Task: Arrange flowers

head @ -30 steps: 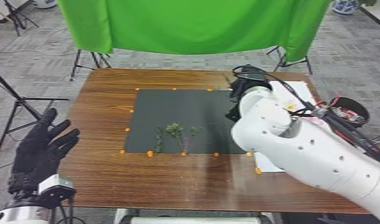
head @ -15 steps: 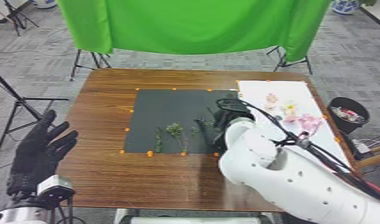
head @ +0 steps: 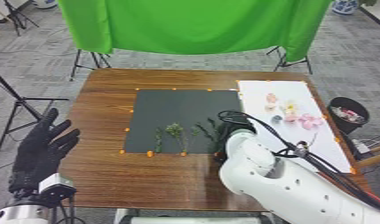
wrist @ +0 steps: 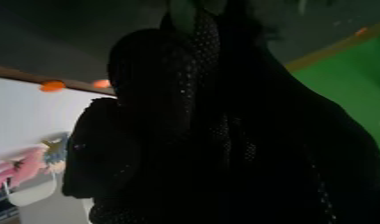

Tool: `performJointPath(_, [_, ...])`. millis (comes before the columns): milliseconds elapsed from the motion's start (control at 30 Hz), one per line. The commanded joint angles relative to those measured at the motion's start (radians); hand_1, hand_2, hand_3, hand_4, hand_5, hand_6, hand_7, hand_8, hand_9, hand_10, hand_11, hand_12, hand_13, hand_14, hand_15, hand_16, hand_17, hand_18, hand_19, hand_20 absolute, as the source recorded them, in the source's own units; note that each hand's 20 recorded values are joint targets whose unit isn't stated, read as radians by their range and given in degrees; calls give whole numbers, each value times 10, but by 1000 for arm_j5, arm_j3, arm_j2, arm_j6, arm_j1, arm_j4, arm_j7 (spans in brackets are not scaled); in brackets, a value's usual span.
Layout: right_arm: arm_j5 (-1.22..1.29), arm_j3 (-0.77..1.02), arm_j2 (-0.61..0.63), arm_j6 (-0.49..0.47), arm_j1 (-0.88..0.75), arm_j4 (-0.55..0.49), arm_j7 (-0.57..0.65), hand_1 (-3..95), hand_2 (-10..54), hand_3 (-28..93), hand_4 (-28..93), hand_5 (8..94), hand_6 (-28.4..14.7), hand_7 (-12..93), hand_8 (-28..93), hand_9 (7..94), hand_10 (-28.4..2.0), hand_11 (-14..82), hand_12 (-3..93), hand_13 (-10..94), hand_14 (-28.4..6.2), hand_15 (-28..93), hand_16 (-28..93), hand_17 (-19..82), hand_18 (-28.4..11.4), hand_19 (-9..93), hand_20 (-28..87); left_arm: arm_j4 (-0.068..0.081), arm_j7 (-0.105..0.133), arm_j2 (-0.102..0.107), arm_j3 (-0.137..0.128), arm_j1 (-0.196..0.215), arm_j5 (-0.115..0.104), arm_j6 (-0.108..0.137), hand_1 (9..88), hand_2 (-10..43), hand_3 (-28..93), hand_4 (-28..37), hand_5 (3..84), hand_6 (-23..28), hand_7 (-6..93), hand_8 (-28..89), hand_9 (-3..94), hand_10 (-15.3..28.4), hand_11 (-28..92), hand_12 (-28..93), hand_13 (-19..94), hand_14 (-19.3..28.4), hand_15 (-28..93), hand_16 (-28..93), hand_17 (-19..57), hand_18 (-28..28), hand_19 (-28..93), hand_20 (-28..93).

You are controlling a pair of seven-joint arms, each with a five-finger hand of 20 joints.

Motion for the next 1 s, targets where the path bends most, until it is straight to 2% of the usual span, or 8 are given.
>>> performJointPath(33, [17,17,3,-28,-43,-28,-2,556,-95,781,-238,822,-51,228,228,937,-94,284,265,937,-50,510,170,700,-102,932,195,-7,-11,-4,-7,11,-1,-8,305,72,637,-203,312,62,88,-80,267,171,237,111,181,254,525,-111,-91,252,483,51])
performJointPath(300, [30,27,-5,-46,-57,-42,-15,537,-95,756,-235,828,-56,220,218,937,-105,282,254,937,-55,503,169,697,-103,932,184,-7,-5,9,-1,8,-11,-2,305,72,639,-203,312,63,88,-80,267,171,238,111,181,254,525,-111,-92,252,482,51])
performJointPath(333, [28,25,-2,-49,-53,-40,-19,530,-95,746,-234,827,-57,220,217,937,-109,284,249,937,-55,502,169,696,-103,932,182,-10,19,24,2,18,-27,5,305,72,639,-203,312,62,88,-80,267,171,238,111,181,254,525,-111,-92,252,482,51])
performJointPath(600, [23,45,28,-85,-64,-64,-2,479,-95,722,-218,799,-75,211,202,916,-127,312,209,926,-59,485,175,688,-95,932,155,-14,15,11,-11,34,-20,6,305,72,642,-203,313,64,87,-80,267,171,238,111,181,255,526,-112,-91,251,483,52])
performJointPath(700, [5,56,42,-81,-70,-82,2,434,-95,739,-214,764,-82,234,182,885,-140,339,204,916,-60,491,170,687,-87,932,135,-15,35,27,-11,45,-38,14,305,72,642,-202,314,64,87,-79,266,170,238,111,180,255,527,-112,-91,252,483,52])
performJointPath(867, [-5,123,83,-101,-87,-144,-33,345,-43,751,-197,709,-101,287,-65,849,-164,364,197,904,-67,506,154,690,-82,932,117,-23,77,53,-15,71,-66,30,305,72,642,-202,315,64,86,-79,266,172,238,110,181,254,527,-112,-92,253,484,52])
performJointPath(900, [-3,142,92,-96,-92,-157,-39,332,-33,747,-197,700,-107,285,-68,837,-171,364,197,902,-71,508,153,691,-80,932,113,-23,57,40,-20,66,-51,25,305,73,642,-202,315,64,86,-79,266,172,237,110,181,254,526,-112,-92,253,484,51])
performJointPath(1000, [37,196,128,-81,-82,-179,-89,313,-18,743,-193,682,-118,265,-72,814,-186,346,187,890,-80,512,150,689,-80,932,92,-23,66,46,-21,68,-55,25,305,74,638,-203,314,64,87,-79,266,172,238,110,180,254,526,-112,-92,254,485,51])
